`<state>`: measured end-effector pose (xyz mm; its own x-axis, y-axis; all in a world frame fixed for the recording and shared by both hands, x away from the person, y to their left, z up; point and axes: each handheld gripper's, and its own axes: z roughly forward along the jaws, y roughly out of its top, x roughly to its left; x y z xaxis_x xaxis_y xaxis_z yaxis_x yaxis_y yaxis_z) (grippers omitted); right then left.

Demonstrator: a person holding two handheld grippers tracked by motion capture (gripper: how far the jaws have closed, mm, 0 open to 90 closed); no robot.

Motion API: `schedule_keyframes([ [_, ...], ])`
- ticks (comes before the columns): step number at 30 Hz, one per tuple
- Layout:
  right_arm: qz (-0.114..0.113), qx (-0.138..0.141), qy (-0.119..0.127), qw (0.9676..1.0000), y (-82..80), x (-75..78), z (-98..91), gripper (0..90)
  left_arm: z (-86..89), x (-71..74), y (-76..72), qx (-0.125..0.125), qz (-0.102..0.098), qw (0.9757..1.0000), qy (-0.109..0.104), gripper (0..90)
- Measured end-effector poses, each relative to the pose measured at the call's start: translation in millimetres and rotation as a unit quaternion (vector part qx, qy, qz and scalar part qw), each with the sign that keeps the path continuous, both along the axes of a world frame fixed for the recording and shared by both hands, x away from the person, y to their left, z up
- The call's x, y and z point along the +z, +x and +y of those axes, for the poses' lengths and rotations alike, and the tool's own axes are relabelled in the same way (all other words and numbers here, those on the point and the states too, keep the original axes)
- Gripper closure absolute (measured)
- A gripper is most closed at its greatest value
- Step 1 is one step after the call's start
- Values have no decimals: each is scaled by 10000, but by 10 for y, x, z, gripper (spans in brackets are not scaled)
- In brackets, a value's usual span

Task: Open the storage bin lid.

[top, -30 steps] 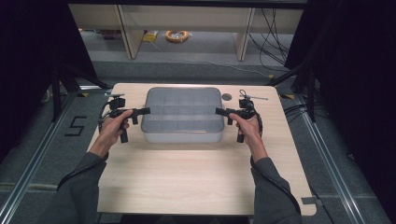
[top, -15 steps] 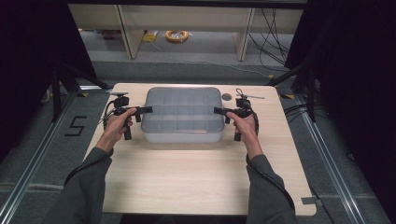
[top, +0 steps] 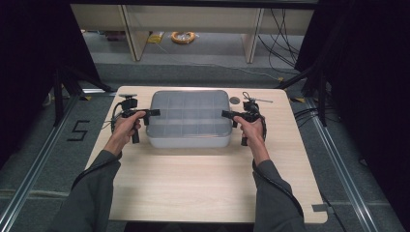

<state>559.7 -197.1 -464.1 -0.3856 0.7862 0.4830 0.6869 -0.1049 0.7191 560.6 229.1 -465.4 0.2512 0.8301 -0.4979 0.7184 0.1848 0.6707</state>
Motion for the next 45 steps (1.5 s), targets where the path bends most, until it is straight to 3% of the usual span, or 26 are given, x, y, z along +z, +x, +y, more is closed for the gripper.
schedule_keyframes([
  [1, 37, -52, 64, 10000, -3, 6, 4, 511, 0, 5, -7, -6, 2, 10000, 8, 425],
  [2, -180, 43, 22, 9998, 19, -7, -23, 524, -4, 13, -17, 10, 0, 10000, -10, 426],
  [3, -28, -52, 107, 9999, -7, 21, -24, 532, 3, 25, -25, 10, -14, 10000, 1, 431],
  [4, -19, -107, 132, 9999, -20, 40, -22, 544, 3, 25, -25, 10, -14, 10000, 1, 443],
  [6, -148, -69, 99, 9998, -14, 36, -41, 558, 21, 58, -43, 54, -33, 10000, -49, 470],
  [7, 16, -172, 230, 9996, -46, 64, -24, 569, 23, 84, -54, 72, -66, 9999, -54, 470],
  [8, -221, -169, 170, 9995, -37, 45, -59, 598, 27, 125, -79, 110, -107, 9999, -45, 490],
  [9, -272, -214, 205, 9992, -45, 47, -67, 616, 37, 148, -97, 151, -109, 9998, -84, 495],
  [10, -133, -320, 542, 9979, -73, 66, -61, 647, 47, 173, -115, 214, -131, 9995, -169, 509],
  [12, -145, -350, 723, 9967, -100, 103, -83, 662, 56, 227, -145, 307, -153, 9990, -300, 542],
  [14, -267, -319, 654, 9970, -99, 116, -90, 666, 50, 256, -158, 326, -186, 9990, -260, 549],
  [15, -189, -335, 678, 9970, -119, 149, -84, 674, 38, 292, -175, 381, -216, 9988, -235, 548],
  [16, -422, -285, 599, 9969, -122, 185, -109, 691, 31, 340, -196, 423, -258, 9986, -201, 548],
  [18, -324, -322, 719, 9964, -147, 218, -95, 696, 30, 367, -207, 419, -275, 9985, -199, 549],
  [19, -526, -283, 668, 9960, -154, 247, -119, 711, 25, 422, -231, 445, -336, 9982, -206, 551],
  [20, -465, -298, 789, 9954, -179, 276, -114, 717, 25, 451, -245, 447, -371, 9981, -181, 552],
  [21, -587, -281, 745, 9951, -181, 282, -124, 724, 26, 478, -259, 432, -402, 9981, -157, 552],
  [25, -709, -260, 784, 9941, -250, 357, -137, 737, 29, 572, -327, 403, -527, 9977, -164, 551],
  [26, -570, -304, 944, 9934, -288, 396, -119, 737, 29, 572, -327, 403, -527, 9977, -164, 551],
  [27, -570, -304, 944, 9934, -288, 396, -119, 737, 26, 596, -345, 405, -568, 9974, -179, 551],
  [28, -705, -271, 988, 9922, -316, 432, -138, 741, 29, 643, -387, 387, -635, 9971, -186, 552],
  [33, -901, -201, 967, 9910, -402, 546, -152, 743, 22, 758, -515, 356, -827, 9958, -134, 551],
  [40, -894, -171, 984, 9910, -569, 641, -175, 744, 15, 822, -684, 257, -917, 9954, -76, 556],
  [41, -1032, -125, 864, 9908, -614, 655, -191, 744, -1, 830, -722, 259, -949, 9951, -81, 553],
  [44, -924, -161, 931, 9912, -681, 685, -191, 744, -6, 831, -753, 249, -968, 9950, -92, 552],
  [45, -1024, -106, 870, 9909, -690, 685, -202, 745, -2, 832, -769, 216, -970, 9950, -67, 552],
])
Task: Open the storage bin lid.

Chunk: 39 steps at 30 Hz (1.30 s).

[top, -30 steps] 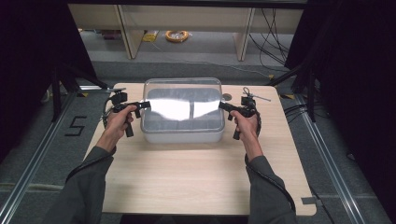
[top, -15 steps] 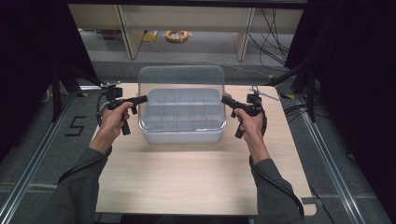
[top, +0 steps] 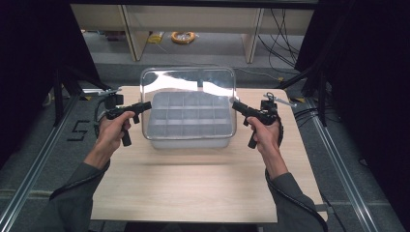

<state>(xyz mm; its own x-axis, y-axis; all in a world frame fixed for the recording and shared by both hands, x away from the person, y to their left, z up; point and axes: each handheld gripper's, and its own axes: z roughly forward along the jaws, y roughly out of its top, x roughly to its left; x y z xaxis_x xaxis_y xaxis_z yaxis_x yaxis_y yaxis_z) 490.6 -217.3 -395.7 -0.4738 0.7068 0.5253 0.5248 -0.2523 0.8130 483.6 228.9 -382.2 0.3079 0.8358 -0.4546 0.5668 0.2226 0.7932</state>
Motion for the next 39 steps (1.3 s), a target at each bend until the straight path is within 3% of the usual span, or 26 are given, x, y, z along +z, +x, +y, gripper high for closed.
schedule_keyframes([
  [9, 8, 44, 35, 10000, -212, 30, -27, 750, -12, -10, -240, -87, -124, 9999, 54, 548],
  [11, -31, 56, 56, 10000, -240, 30, -29, 750, -13, -11, -267, -97, -161, 9998, 58, 548],
  [12, -203, 69, -89, 9997, -278, 6, -52, 752, -12, -9, -324, -125, -175, 9997, 136, 547],
  [13, -24, 47, 38, 10000, -334, 18, -32, 752, -12, -9, -324, -125, -175, 9997, 136, 546],
  [15, -158, 109, -54, 9998, -374, -11, -52, 752, -16, -8, -409, -136, -226, 9995, 196, 546],
  [18, -40, 102, 19, 9999, -461, -15, -41, 751, -26, -18, -482, -151, -258, 9992, 247, 547],
  [19, -136, 100, -24, 9999, -463, -32, -49, 751, -26, -18, -482, -151, -258, 9992, 247, 547],
  [21, -52, 96, -13, 9999, -507, -36, -51, 751, -32, -43, -531, -189, -277, 9991, 274, 548],
  [22, -140, 116, -72, 9998, -507, -52, -62, 751, -33, -53, -545, -190, -266, 9991, 279, 549],
  [26, -65, 146, -122, 9998, -546, -78, -71, 751, -36, -84, -590, -201, -255, 9990, 297, 550],
  [31, 82, 163, -16, 9998, -665, -140, -71, 751, -34, -147, -717, -248, -273, 9989, 300, 553],
  [39, -15, 208, -58, 9998, -809, -196, -102, 750, -50, -202, -900, -293, -334, 9985, 319, 560],
])
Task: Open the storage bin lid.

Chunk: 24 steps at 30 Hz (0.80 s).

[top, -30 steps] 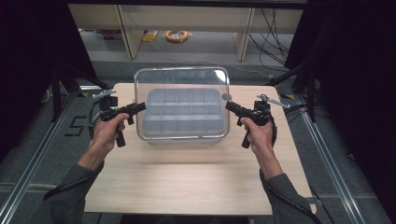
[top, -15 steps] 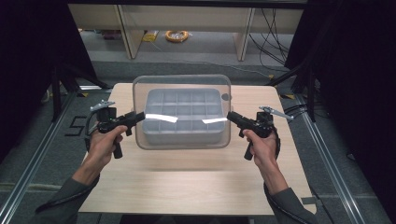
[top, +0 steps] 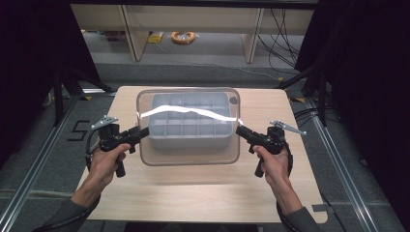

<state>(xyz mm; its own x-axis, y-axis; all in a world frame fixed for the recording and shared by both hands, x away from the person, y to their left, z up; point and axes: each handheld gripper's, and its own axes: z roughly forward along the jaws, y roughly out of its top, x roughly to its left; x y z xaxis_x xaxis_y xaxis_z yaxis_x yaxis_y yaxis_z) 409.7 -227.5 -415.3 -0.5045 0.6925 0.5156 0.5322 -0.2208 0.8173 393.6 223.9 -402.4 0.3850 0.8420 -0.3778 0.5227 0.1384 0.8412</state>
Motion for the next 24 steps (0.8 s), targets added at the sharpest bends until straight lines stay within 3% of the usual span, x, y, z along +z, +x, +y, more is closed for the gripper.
schedule_keyframes([
  [1, -39, -25, -83, 10000, -8, -20, -13, 750, 1, -6, -16, -11, -3, 10000, 12, 560],
  [2, 84, -45, 34, 9999, -42, -18, 2, 750, 0, -12, -33, 2, -6, 10000, 15, 560],
  [4, 30, -7, -27, 10000, -67, -54, -6, 750, 1, -30, -58, -3, -12, 10000, 45, 560],
  [5, 174, -9, 65, 9998, -95, -57, 9, 750, 3, -42, -68, -19, -9, 10000, 64, 561],
  [6, 49, -6, -29, 10000, -89, -87, -4, 750, 4, -54, -76, -33, 9, 10000, 65, 561],
  [10, 148, 24, -1, 9999, -134, -129, 0, 750, 19, -96, -95, -69, 68, 9999, 59, 564],
  [11, 15, -1, -136, 9999, -139, -164, -6, 749, 18, -126, -116, -81, 95, 9999, 84, 564],
  [13, 178, -23, -50, 9998, -178, -158, 13, 749, 16, -154, -143, -87, 111, 9998, 102, 565],
  [20, 21, -6, -216, 9998, -252, -199, -7, 749, 17, -234, -227, -147, 193, 9997, 93, 565],
  [24, 82, 15, -236, 9997, -340, -217, -1, 750, 19, -273, -276, -159, 226, 9996, 105, 562],
])
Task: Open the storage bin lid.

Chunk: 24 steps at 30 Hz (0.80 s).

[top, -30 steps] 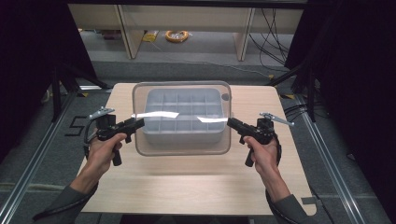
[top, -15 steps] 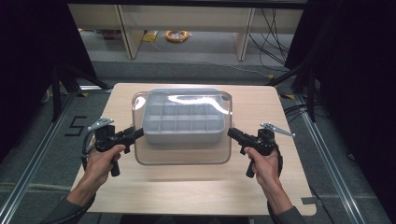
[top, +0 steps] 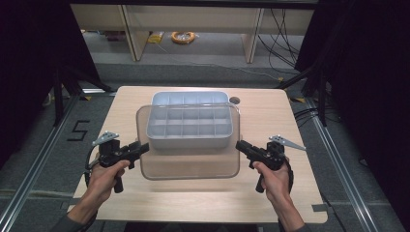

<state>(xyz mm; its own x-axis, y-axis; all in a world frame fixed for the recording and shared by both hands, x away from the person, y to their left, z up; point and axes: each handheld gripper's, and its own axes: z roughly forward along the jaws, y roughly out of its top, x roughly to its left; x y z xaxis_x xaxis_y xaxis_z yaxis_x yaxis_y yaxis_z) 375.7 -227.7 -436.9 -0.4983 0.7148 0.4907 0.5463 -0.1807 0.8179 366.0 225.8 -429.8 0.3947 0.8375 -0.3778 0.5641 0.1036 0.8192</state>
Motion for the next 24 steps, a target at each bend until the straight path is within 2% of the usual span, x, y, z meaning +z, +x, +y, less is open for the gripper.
schedule_keyframes([
  [3, 53, -38, 25, 10000, -96, -1, 20, 749, -2, -14, -49, 4, 0, 10000, 13, 558],
  [4, -27, -16, -34, 10000, -118, -9, 12, 749, 2, -17, -94, -30, -34, 10000, 39, 559],
  [5, 60, -11, 32, 10000, -147, 0, 20, 750, -1, -20, -113, -22, -39, 10000, 29, 559],
  [6, -80, 1, -50, 10000, -150, -22, 4, 750, 2, -23, -131, -28, -33, 10000, 54, 559],
  [8, -88, -4, -85, 9999, -170, -32, 5, 750, 2, -29, -146, -33, -40, 10000, 53, 559],
  [12, 12, 53, 8, 10000, -267, -72, 11, 752, 14, -46, -199, -63, -6, 10000, 74, 559],
  [16, 2, 43, -44, 10000, -307, -114, 8, 753, 30, -65, -247, -95, 11, 9999, 80, 559],
  [17, 54, 83, -27, 9999, -358, -129, 17, 754, 38, -69, -268, -90, 18, 9999, 70, 560],
  [18, 222, 86, 90, 9997, -405, -115, 35, 754, 45, -88, -293, -127, 1, 9999, 53, 559],
  [19, 70, 97, -44, 9999, -397, -139, 20, 754, 45, -100, -308, -137, 21, 9999, 35, 559],
  [20, 152, 115, 54, 9998, -421, -139, 30, 755, 42, -110, -326, -118, 38, 9999, 57, 560],
  [23, 183, 54, 45, 9998, -477, -152, 24, 754, 38, -145, -352, -142, 89, 9999, 39, 559],
  [24, 142, 74, -23, 9999, -478, -162, 18, 755, 40, -156, -355, -177, 102, 9998, 33, 558],
])
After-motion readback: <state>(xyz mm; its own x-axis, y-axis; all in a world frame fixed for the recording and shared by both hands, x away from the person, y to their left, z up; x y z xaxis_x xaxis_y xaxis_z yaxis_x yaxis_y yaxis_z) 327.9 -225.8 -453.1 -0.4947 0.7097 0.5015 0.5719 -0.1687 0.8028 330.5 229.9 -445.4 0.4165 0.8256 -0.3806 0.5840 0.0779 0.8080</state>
